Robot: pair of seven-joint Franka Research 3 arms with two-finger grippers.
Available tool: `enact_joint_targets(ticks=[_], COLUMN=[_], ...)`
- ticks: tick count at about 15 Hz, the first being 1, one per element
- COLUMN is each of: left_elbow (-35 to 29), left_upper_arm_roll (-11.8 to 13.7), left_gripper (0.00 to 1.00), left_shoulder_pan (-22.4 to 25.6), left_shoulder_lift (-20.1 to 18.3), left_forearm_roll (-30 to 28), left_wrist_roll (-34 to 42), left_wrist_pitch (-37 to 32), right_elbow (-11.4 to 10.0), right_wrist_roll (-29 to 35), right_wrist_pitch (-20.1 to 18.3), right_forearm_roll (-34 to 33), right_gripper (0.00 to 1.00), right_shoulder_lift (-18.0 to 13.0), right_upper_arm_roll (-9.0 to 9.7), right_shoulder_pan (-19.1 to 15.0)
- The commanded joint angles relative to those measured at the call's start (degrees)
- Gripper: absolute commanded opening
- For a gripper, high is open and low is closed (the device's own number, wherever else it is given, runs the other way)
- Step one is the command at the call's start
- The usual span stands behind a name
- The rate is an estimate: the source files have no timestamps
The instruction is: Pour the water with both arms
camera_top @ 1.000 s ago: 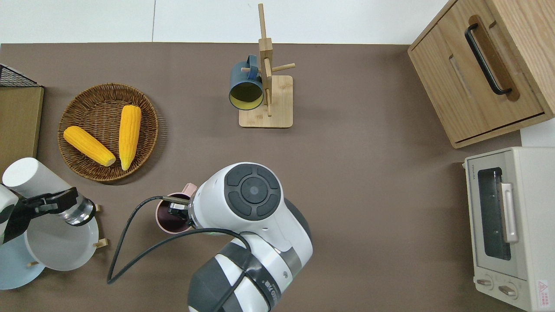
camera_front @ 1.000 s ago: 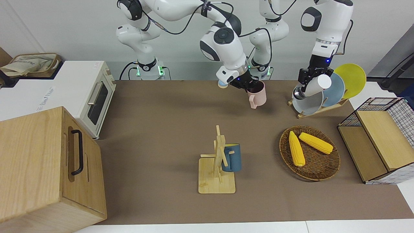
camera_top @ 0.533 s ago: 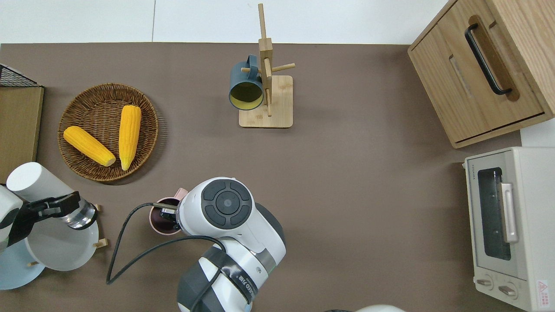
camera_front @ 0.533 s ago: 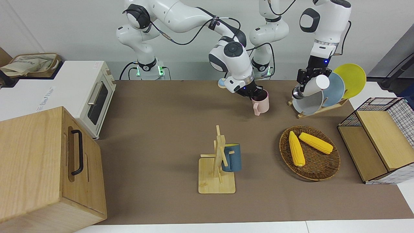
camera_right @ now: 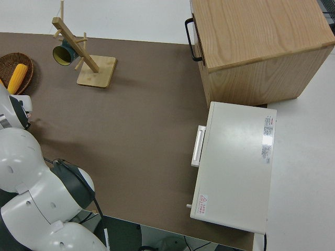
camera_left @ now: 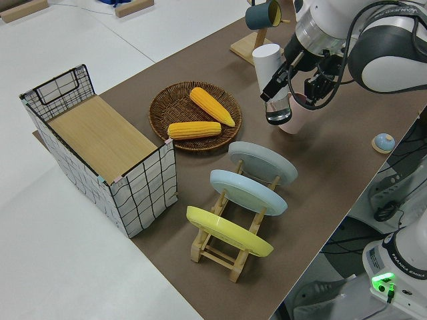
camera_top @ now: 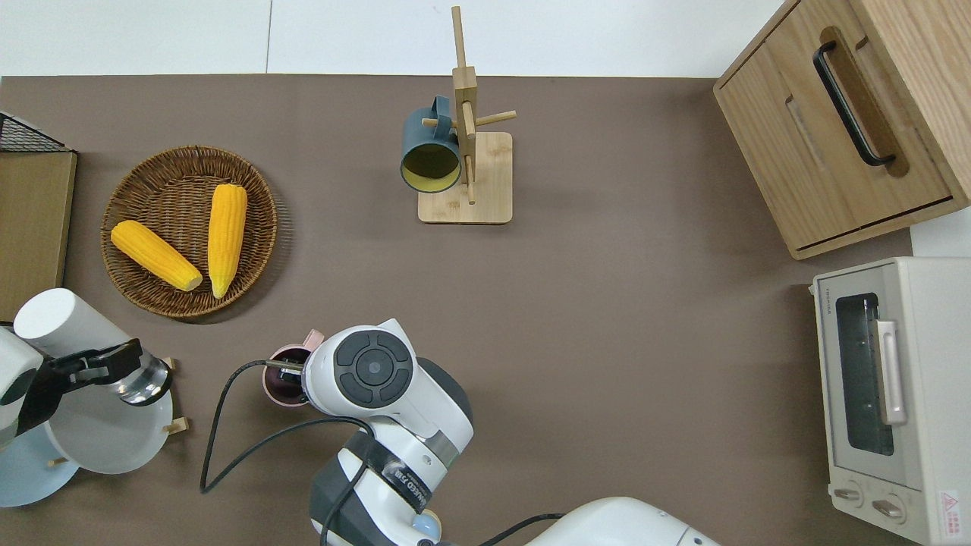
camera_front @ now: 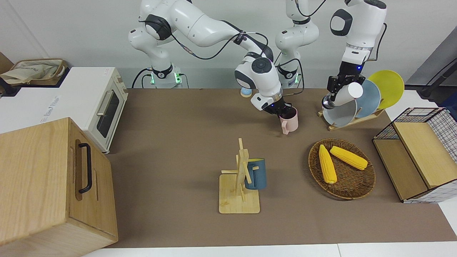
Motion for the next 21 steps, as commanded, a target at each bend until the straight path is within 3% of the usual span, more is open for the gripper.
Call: enact_joint_targets(ticks=[1, 7, 8, 9, 10, 11, 13, 16, 19, 21], left_elbow=[-1.29, -1.29, -1.29, -1.20, -1.20, -1.20, -1.20, -1.20, -1.29, -1.29], left_upper_arm_roll=[0.59, 0.59, 0.59, 0.59, 0.59, 0.59, 0.59, 0.59, 0.59, 0.59], left_gripper=[0.00, 0.00, 0.00, 0.00, 0.00, 0.00, 0.00, 0.00, 0.00, 0.00], left_shoulder_pan=[-0.91, -1.00, -1.00, -1.00, -1.00, -1.00, -1.00, -1.00, -1.00, -1.08], left_shoulder_lift=[-2.38, -2.38, -2.38, -2.38, -2.38, -2.38, -2.38, -2.38, -2.38, -2.47], left_forearm_roll=[-0.57, -0.57, -0.57, -0.57, -0.57, -0.57, -0.57, -0.57, -0.57, -0.57], left_wrist_roll=[-0.63, -0.63, -0.63, -0.63, -0.63, -0.63, -0.63, -0.63, -0.54, -0.45], left_wrist_pitch=[1.14, 1.05, 1.05, 1.05, 1.05, 1.05, 1.05, 0.88, 0.70, 0.52], right_elbow=[3.22, 4.28, 4.28, 4.28, 4.54, 4.89, 5.07, 5.16, 6.47, 8.57], right_wrist_roll=[5.03, 5.48, 5.48, 5.48, 5.39, 5.48, 5.48, 5.83, 6.01, 6.10], right_wrist_pitch=[2.85, 2.94, 2.94, 2.94, 2.94, 2.94, 2.94, 2.77, 1.54, -2.66], right_forearm_roll=[-5.21, -5.75, -5.75, -5.75, -5.75, -5.66, -5.57, -5.75, -5.49, -5.31], right_gripper=[0.000, 0.031, 0.108, 0.266, 0.319, 0.467, 0.516, 0.990, 0.992, 0.992], right_shoulder_lift=[3.58, 4.38, 4.46, 4.46, 4.55, 4.64, 4.73, 4.73, 4.55, 4.20], right_upper_arm_roll=[0.71, 0.62, 0.62, 0.54, 0.45, 0.45, 0.45, 0.36, 0.45, 0.36], right_shoulder_pan=[1.24, 1.50, 1.50, 1.50, 1.50, 1.50, 1.50, 1.50, 1.50, 1.42])
